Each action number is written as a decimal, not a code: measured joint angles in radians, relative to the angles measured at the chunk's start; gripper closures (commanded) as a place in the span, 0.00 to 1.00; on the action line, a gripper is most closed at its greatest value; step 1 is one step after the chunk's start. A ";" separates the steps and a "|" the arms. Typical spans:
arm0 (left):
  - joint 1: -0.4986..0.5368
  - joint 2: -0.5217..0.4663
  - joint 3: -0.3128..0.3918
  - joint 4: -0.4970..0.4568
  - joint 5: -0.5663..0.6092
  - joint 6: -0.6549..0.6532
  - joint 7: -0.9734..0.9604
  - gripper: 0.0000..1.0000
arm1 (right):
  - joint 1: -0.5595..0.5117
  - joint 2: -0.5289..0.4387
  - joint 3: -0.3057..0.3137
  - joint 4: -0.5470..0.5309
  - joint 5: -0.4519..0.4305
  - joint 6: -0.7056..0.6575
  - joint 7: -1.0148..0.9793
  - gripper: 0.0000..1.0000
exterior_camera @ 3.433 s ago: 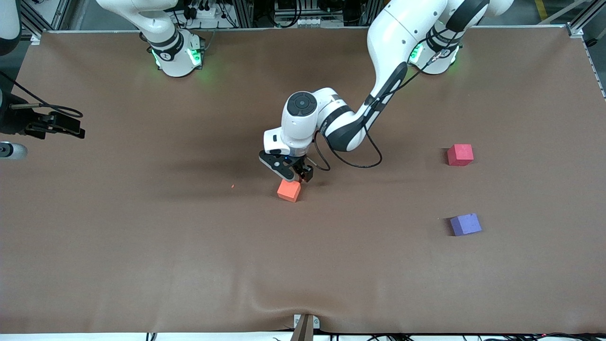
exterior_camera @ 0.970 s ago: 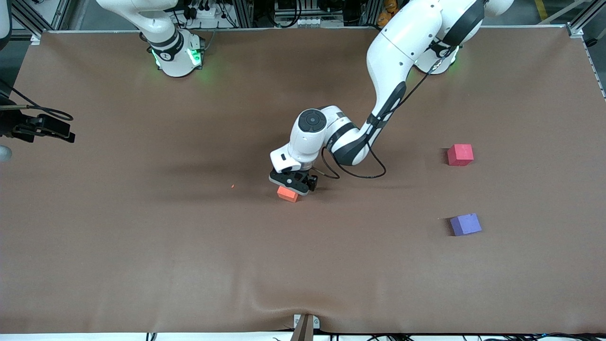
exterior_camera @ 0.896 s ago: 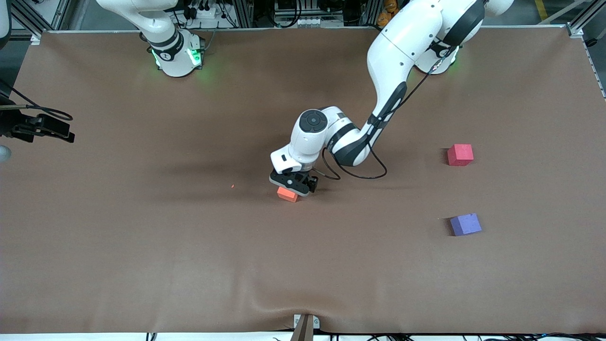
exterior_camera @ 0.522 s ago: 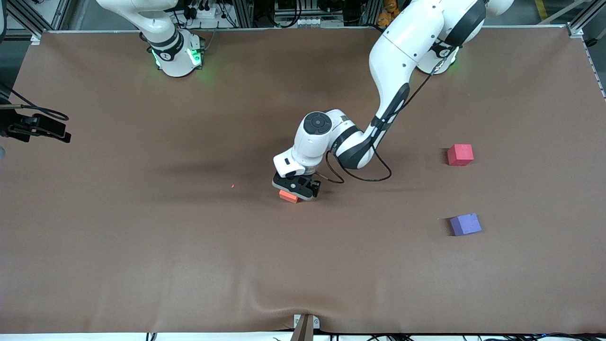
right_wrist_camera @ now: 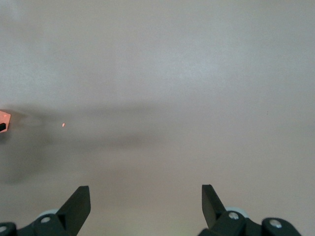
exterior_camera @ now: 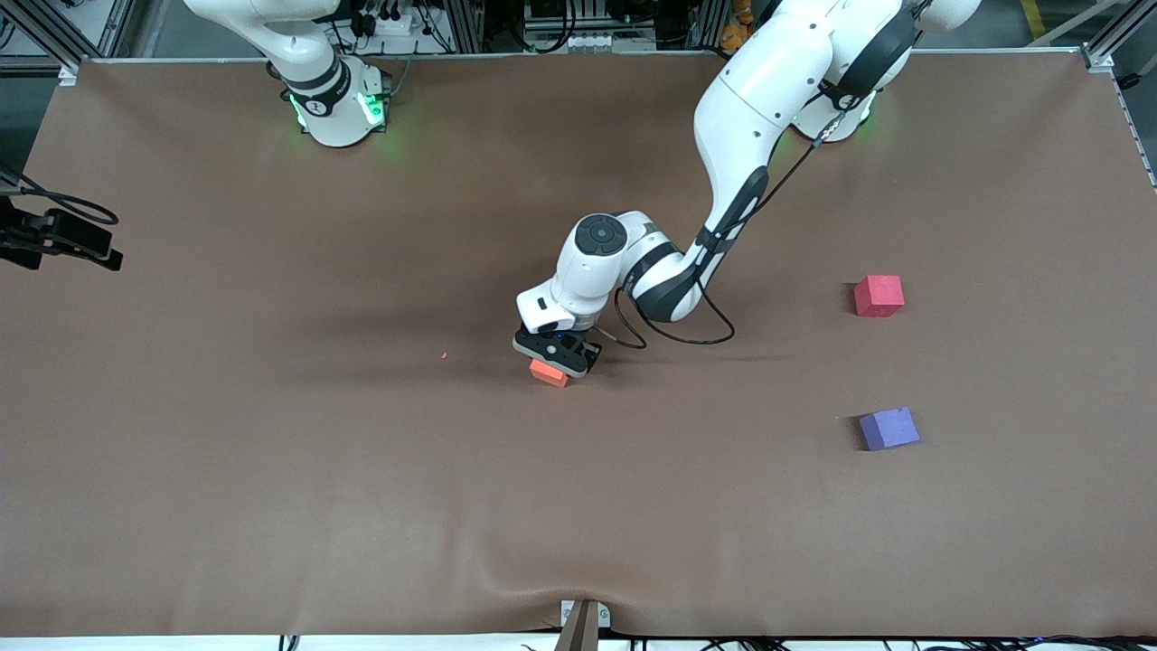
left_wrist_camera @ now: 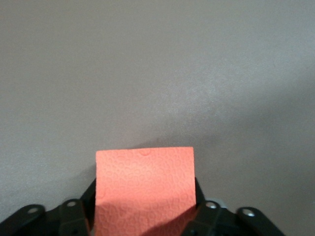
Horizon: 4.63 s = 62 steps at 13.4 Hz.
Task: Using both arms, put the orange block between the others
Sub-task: 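Carry the orange cube with the left gripper toward the pink cube, then lower the orange cube between the pink and blue cubes, left gripper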
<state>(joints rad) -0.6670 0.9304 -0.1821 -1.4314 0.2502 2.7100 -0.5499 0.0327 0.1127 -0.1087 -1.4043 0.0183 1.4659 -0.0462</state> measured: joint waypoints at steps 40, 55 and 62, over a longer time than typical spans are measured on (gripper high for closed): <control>0.949 -0.406 -0.425 -0.113 0.078 -1.002 0.321 1.00 | -0.002 0.001 0.001 0.000 0.000 -0.021 0.000 0.00; 1.188 -0.405 -0.417 -0.307 0.078 -0.720 0.296 1.00 | 0.025 0.003 0.010 -0.003 0.001 -0.117 0.000 0.00; 1.211 -0.405 -0.431 -0.398 0.080 -0.640 0.261 1.00 | 0.023 0.007 0.009 -0.005 0.001 -0.117 -0.001 0.00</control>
<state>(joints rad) 0.5441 0.5250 -0.6135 -1.8294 0.3305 2.0700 -0.2893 0.0561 0.1200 -0.0993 -1.4089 0.0191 1.3492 -0.0468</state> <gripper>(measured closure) 0.445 0.000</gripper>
